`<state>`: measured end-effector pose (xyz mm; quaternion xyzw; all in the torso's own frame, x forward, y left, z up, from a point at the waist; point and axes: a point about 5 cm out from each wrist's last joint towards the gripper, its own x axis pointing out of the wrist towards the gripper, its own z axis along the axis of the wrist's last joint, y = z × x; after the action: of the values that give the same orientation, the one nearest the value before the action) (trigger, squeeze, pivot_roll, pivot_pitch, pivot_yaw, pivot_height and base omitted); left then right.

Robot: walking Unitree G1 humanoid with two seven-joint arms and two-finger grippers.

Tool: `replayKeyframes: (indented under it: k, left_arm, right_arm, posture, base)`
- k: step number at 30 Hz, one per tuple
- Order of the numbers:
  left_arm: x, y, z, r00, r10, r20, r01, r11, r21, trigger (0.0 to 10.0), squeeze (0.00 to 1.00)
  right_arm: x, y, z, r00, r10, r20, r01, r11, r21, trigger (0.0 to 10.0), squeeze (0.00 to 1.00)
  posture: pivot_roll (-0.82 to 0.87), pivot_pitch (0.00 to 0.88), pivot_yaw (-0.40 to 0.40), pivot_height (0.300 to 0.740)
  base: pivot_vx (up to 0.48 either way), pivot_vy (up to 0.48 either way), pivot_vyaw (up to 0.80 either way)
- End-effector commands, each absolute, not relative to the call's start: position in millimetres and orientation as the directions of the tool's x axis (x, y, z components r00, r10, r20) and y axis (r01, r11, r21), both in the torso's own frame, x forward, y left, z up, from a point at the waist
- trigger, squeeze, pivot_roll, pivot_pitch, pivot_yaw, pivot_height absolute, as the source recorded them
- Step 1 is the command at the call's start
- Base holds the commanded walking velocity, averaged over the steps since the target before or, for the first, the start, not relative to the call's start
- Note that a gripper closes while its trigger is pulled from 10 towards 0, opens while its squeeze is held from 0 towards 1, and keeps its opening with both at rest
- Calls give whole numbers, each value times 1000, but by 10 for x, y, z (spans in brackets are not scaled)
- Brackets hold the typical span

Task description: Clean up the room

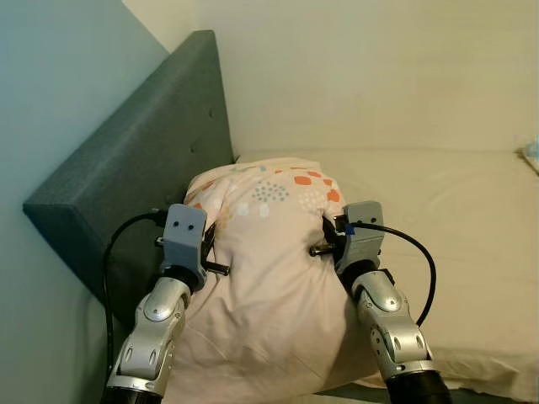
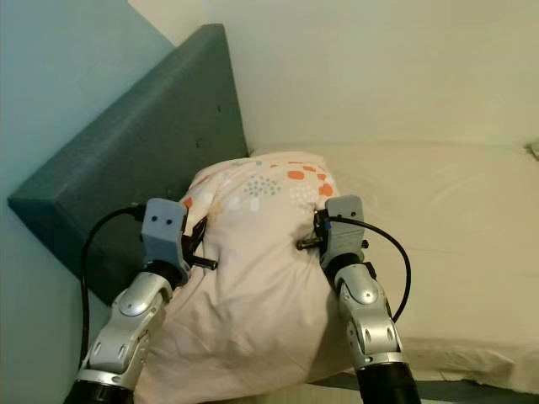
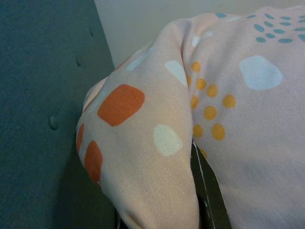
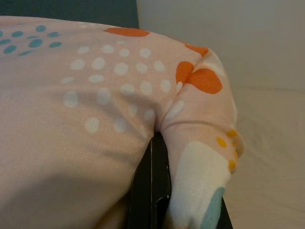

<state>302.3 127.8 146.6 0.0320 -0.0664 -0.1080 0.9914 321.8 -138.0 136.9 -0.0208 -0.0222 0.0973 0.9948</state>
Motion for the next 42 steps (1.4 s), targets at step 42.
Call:
replayKeyframes:
  k: [42]
  left_arm:
    - [3031, 1293, 1533, 964, -214, 156, 202, 975, 90, 10000, 0]
  right_arm:
    - [3229, -1340, 1423, 976, 204, 81, -203, 979, -19, 10000, 0]
  posture:
    - [-69, 92, 61, 740]
  base:
    - [137, 0, 0]
